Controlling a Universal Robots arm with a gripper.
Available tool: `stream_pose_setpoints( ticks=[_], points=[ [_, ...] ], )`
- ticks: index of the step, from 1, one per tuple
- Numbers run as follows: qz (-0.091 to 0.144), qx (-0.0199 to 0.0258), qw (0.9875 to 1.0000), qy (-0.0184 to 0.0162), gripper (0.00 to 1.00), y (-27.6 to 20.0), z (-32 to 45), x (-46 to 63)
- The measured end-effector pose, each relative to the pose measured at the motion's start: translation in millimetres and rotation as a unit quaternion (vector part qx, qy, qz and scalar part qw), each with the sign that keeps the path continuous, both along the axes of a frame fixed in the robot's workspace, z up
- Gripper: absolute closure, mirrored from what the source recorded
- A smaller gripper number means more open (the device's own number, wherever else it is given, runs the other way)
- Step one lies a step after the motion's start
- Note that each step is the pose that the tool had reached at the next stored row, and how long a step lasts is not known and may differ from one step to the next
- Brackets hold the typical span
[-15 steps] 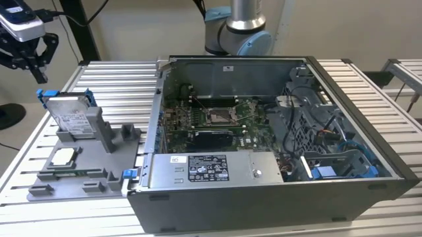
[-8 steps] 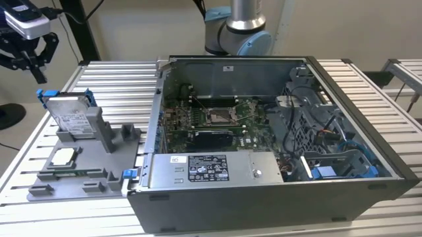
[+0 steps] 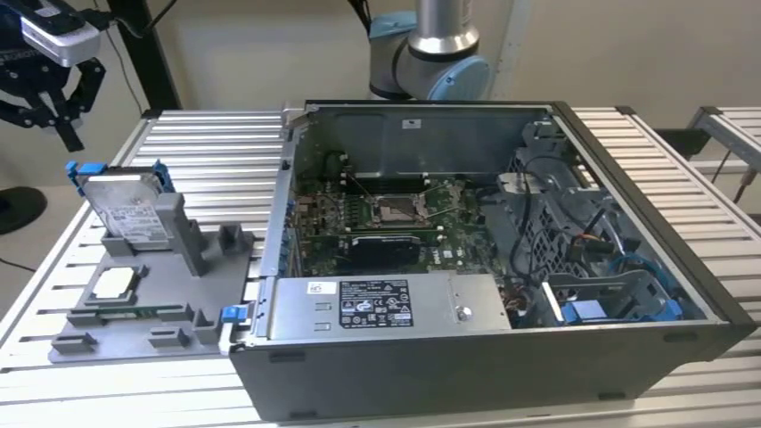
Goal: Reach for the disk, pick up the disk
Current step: 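Pick up the disk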
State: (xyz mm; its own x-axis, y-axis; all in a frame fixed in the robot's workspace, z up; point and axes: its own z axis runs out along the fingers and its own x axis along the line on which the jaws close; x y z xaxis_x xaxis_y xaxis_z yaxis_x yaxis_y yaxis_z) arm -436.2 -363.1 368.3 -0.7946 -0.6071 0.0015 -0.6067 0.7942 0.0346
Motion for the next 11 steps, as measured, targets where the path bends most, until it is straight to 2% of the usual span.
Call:
stream_pose_setpoints(
  ticks=[5,8,11],
  points=[
    [0.044,-0.0002,0.999,0.0,1.0,0.0,0.0,-0.1],
    [0.071,-0.0003,0.9975,0.0,1.0,0.0,0.0,-0.1],
    [0.097,-0.0004,0.9953,0.0,1.0,0.0,0.0,-0.2]
  ],
)
